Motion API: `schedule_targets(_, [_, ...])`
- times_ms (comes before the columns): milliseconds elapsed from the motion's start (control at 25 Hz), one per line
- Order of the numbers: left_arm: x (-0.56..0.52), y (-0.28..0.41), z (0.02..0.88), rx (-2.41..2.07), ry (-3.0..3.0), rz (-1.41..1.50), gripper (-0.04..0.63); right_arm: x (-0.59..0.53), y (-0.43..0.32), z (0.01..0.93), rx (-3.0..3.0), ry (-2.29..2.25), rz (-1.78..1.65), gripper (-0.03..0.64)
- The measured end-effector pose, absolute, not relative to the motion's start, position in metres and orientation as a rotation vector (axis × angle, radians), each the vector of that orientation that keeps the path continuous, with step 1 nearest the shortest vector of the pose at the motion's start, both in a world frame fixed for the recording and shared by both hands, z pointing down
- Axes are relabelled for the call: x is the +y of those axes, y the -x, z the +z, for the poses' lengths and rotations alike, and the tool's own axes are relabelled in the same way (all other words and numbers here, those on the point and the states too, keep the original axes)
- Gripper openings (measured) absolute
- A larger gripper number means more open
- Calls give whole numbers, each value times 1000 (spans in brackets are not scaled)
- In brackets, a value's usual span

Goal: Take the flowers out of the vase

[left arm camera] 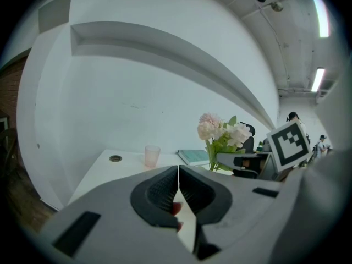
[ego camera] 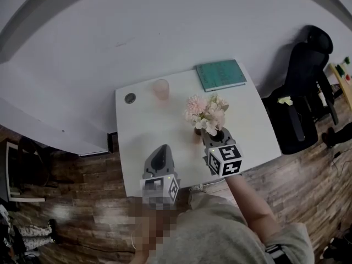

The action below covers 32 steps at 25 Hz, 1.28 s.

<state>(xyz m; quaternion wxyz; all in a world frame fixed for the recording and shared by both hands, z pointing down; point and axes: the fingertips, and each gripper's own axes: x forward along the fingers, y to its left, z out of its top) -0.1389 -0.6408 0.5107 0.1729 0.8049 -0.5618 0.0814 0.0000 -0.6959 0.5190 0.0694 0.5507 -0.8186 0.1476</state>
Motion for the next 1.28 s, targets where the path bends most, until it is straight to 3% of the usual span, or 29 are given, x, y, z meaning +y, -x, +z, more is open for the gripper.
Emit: schedule_targets(1280, [-527, 149, 467, -1646, -2355, 152, 8, -618, 4, 388, -2641, -1752, 65, 25])
